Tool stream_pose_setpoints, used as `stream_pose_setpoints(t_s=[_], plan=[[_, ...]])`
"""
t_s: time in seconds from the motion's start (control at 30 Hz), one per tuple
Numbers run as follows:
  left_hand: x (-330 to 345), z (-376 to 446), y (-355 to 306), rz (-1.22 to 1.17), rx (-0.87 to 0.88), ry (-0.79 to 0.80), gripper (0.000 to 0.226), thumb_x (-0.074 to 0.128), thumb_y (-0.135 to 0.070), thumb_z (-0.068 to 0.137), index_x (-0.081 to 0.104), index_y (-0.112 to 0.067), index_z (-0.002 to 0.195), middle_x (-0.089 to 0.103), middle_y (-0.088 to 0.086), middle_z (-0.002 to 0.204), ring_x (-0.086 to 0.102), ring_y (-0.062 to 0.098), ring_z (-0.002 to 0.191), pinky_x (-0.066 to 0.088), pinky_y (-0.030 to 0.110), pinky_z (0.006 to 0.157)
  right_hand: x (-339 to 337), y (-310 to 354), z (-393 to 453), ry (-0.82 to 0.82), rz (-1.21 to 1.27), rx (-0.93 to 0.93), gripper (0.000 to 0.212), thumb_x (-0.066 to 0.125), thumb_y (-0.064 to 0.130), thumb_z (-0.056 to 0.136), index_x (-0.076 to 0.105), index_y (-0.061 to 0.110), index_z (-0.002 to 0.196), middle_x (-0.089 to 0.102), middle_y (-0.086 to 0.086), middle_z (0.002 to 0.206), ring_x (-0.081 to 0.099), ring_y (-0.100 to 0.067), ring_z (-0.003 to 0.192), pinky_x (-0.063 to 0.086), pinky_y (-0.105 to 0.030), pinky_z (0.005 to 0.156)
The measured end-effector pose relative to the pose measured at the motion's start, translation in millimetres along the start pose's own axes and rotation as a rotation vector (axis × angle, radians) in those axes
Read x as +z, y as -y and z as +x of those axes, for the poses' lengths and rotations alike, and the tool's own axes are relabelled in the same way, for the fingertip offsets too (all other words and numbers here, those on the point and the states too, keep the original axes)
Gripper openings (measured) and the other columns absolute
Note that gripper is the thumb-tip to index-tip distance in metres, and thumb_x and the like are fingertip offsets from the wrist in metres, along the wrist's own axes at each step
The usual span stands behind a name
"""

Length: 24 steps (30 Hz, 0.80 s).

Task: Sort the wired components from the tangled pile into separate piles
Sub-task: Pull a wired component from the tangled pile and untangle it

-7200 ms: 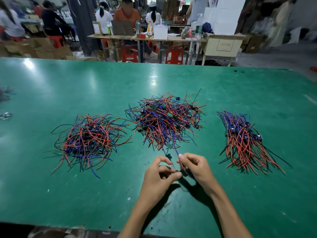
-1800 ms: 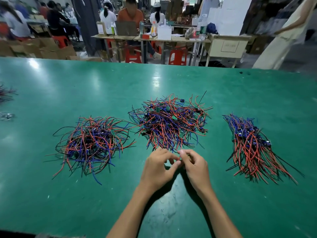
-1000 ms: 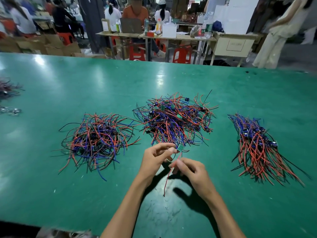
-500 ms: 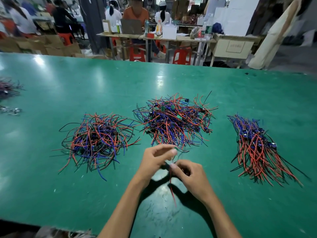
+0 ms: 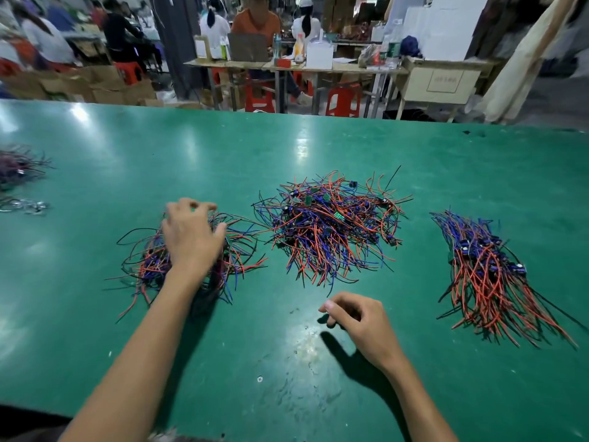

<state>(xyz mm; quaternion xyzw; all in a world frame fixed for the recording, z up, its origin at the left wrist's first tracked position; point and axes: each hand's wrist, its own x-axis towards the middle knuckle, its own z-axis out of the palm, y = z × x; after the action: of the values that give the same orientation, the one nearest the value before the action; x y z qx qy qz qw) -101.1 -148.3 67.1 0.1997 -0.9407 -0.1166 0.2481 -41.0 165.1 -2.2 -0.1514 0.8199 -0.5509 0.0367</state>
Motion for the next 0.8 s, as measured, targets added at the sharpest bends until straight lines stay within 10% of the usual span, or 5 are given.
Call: stream_pose_setpoints(t_s=[0.2, 0.47, 0.8], plan=[[55, 6, -58, 0.17, 0.356, 0.307, 0.042, 0.055, -0.047, 0.098, 0.066, -0.021, 0.128, 0.064, 0.004, 0.129, 0.049, 0.024, 0.125, 0.036, 0.039, 0.104, -2, 1, -1, -0.035, 0.057, 0.026, 0.018, 0.068, 0.035, 0.085, 0.075, 0.019, 0.08, 0.073, -0.001, 0.067, 0.069, -0.019, 0.066, 0.051, -0.034, 0.066], [41, -29, -77, -0.198, 0.203, 0.145, 0.027, 0.066, -0.045, 0.094, 0.08, -0.025, 0.105, 0.078, -0.001, 0.098, 0.065, 0.019, 0.095, 0.042, 0.034, 0.091, -3, -3, 5, -0.039, 0.107, 0.051, 0.02, 0.067, 0.037, 0.084, 0.077, 0.02, 0.081, 0.073, -0.003, 0.067, 0.069, -0.016, 0.065, 0.051, -0.029, 0.065], [46, -145, -119, -0.799, 0.095, 0.339, 0.019, 0.067, -0.046, 0.086, 0.08, -0.034, 0.089, 0.073, -0.02, 0.082, 0.061, 0.003, 0.065, 0.052, 0.026, 0.065, 1, -13, 19, -0.239, 0.247, 0.135, 0.042, 0.04, 0.045, 0.103, 0.077, 0.025, 0.102, 0.07, -0.004, 0.063, 0.058, -0.011, 0.054, 0.047, -0.021, 0.056]])
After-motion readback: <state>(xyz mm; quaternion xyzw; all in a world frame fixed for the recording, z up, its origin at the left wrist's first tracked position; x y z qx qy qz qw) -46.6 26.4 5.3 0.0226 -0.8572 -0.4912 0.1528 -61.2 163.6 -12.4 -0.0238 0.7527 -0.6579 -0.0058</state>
